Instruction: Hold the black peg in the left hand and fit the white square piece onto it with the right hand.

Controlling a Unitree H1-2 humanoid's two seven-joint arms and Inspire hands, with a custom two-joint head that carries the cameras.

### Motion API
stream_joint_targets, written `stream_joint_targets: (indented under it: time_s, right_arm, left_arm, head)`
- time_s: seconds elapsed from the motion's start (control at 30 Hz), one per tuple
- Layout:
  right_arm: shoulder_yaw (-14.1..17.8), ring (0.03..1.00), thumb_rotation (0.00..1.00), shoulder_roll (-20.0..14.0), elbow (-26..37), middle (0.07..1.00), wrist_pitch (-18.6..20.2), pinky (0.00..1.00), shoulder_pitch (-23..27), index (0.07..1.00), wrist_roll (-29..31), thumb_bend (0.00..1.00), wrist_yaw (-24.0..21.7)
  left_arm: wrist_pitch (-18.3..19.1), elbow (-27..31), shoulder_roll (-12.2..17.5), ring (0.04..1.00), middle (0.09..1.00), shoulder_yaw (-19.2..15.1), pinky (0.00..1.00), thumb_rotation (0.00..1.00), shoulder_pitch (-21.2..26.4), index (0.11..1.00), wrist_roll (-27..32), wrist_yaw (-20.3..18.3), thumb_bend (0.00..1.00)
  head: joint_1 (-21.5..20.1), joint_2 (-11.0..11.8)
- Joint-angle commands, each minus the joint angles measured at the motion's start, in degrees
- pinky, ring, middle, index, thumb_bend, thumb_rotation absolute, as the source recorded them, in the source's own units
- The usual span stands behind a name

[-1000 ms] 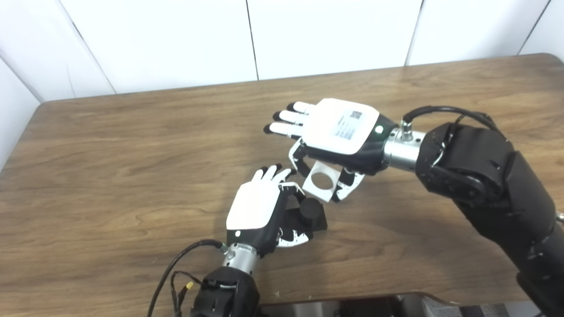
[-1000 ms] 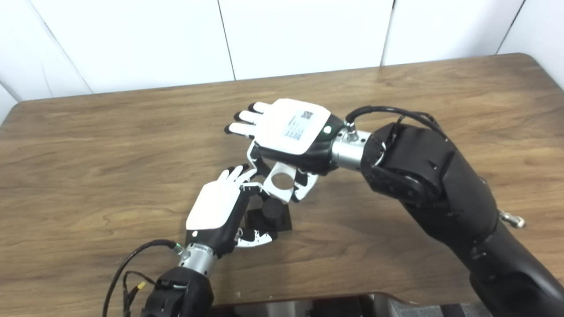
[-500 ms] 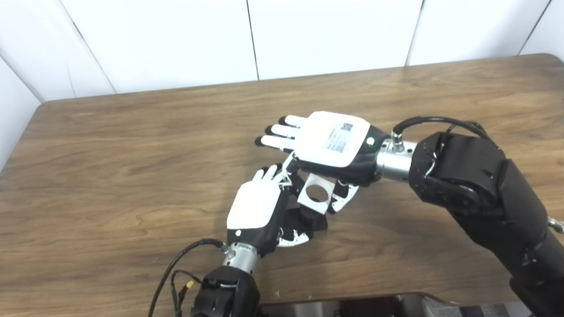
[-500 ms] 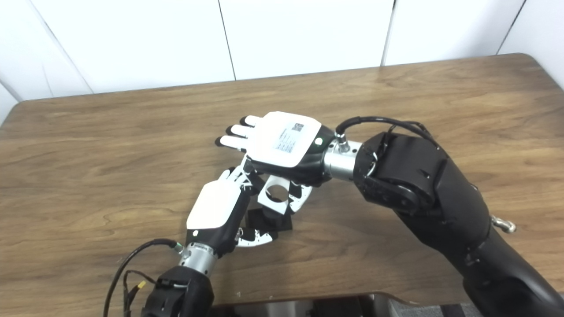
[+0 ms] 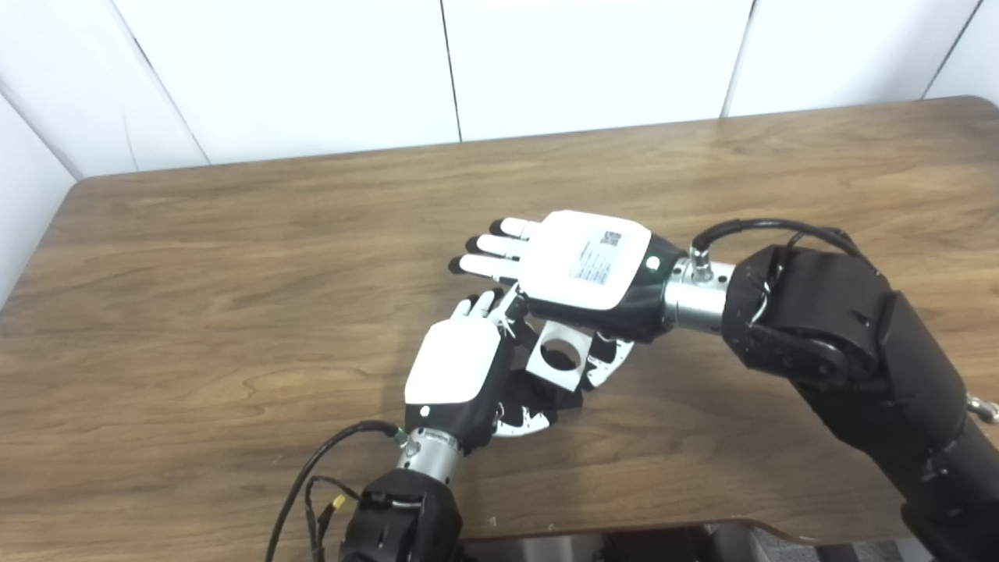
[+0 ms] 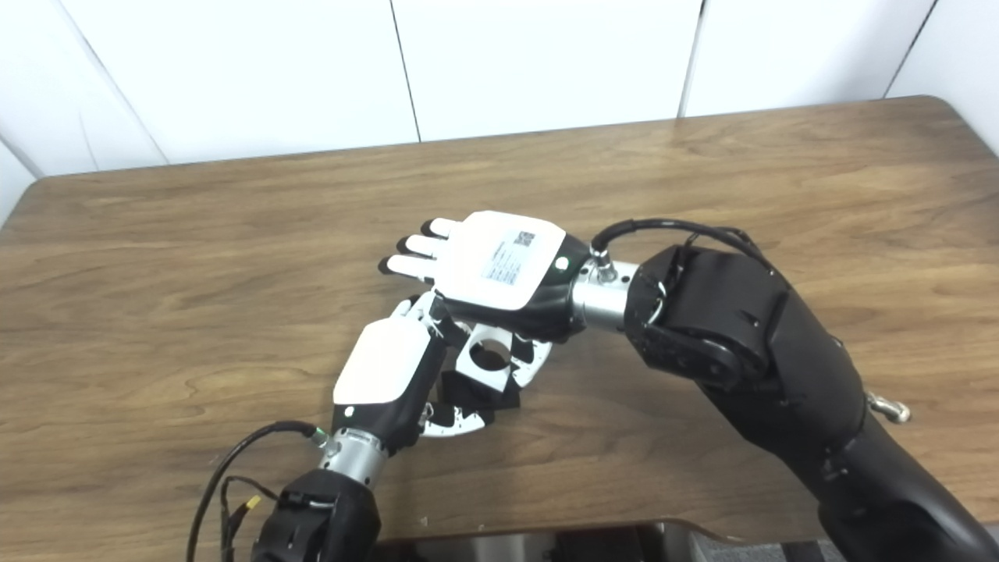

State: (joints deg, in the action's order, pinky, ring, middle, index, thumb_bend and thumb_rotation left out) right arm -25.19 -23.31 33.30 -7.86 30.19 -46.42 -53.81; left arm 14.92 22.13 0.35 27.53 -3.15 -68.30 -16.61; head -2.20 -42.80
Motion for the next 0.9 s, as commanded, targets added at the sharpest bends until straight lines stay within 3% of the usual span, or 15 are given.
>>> stream_joint_targets:
  time_s: [0.0,0.87]
  right_arm:
    - [0.9,1.000,0.14,0.4,0.0,0.994,-0.8,1.00,1.6,0.489,0.5,0.52,1.8]
    - [1.5,1.000,0.15,0.2,-1.8,0.990,-3.0,1.00,0.5,0.490,-1.7,0.52,2.9]
  left_arm:
    - [0.1,-1.1,0.0,0.976,0.893,0.3,0.97,0.08,0.2,0.493,-1.2,-1.0,0.51]
    - [-0.2,-0.2,-0.3,0.972,0.902,0.4,0.97,0.08,0.0,0.493,-0.7,-0.9,0.51]
  head:
    - [0.0,-0.1]
    - [0.5,0.0]
